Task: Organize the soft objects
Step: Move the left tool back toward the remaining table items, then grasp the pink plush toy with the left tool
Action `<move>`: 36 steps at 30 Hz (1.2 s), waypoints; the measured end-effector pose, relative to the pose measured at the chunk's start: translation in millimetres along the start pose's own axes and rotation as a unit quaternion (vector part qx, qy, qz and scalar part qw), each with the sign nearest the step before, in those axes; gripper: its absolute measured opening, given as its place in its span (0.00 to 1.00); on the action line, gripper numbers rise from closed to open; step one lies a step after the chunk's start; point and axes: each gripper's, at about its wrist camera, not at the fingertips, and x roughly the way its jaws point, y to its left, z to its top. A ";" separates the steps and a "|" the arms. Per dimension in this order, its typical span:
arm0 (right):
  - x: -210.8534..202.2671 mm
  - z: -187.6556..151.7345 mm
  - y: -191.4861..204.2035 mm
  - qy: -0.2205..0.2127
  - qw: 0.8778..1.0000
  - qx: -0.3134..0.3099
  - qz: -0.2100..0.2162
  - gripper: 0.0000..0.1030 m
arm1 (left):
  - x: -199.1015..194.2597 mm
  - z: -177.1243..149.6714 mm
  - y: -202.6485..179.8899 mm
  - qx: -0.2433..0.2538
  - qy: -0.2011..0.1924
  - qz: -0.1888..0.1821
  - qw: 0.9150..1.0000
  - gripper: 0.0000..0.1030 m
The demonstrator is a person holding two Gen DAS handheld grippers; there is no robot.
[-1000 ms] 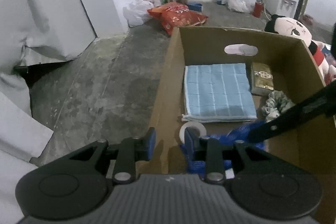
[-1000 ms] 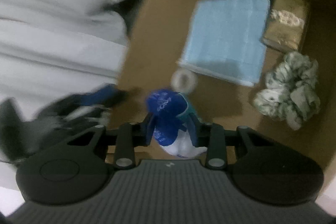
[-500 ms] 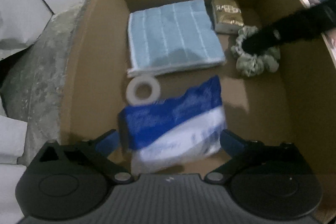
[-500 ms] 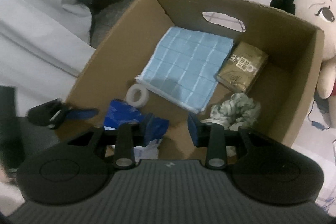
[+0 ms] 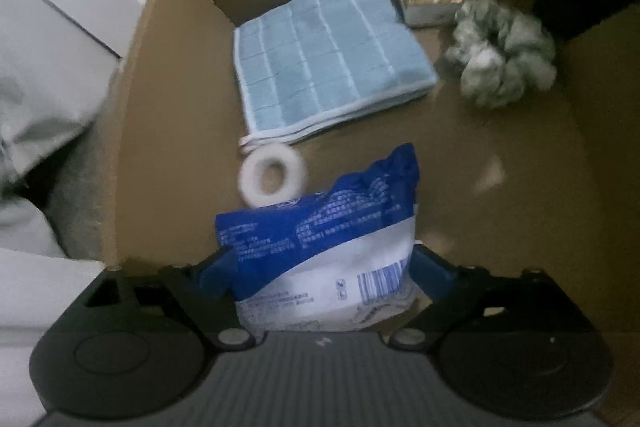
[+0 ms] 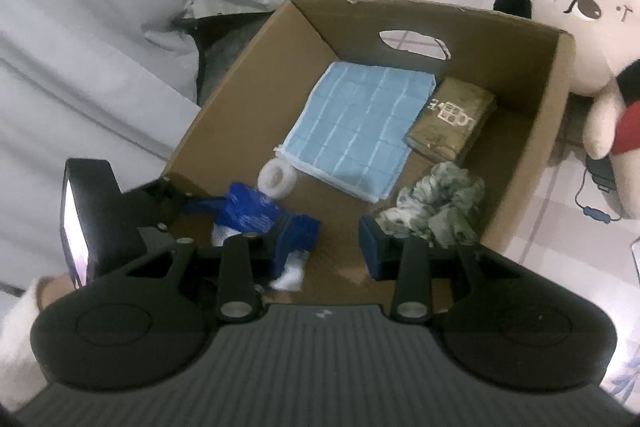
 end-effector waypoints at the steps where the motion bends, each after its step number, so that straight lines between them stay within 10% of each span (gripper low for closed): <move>1: -2.6 -1.9 -1.6 -0.002 1.000 0.000 0.004 0.35 | -0.5 -3.2 -0.5 0.010 0.002 0.015 1.000 0.92; 11: -113.1 -48.2 -63.7 -0.091 0.991 0.056 0.083 0.40 | -38.9 -8.3 -21.4 0.042 -0.005 0.039 0.998 0.95; 20: -250.8 -140.5 -192.2 -0.224 0.966 0.071 -0.104 0.47 | -159.6 8.3 -79.3 0.021 -0.171 -0.012 0.985 0.86; 29: -230.6 -191.1 -254.5 -0.238 0.959 0.073 -0.138 0.51 | -147.4 99.0 -239.4 0.142 -0.271 -0.118 0.945 0.71; 36: -198.2 -181.0 -261.0 -0.259 0.941 0.025 -0.214 0.61 | -89.6 170.6 -302.9 0.094 -0.256 -0.195 0.942 0.87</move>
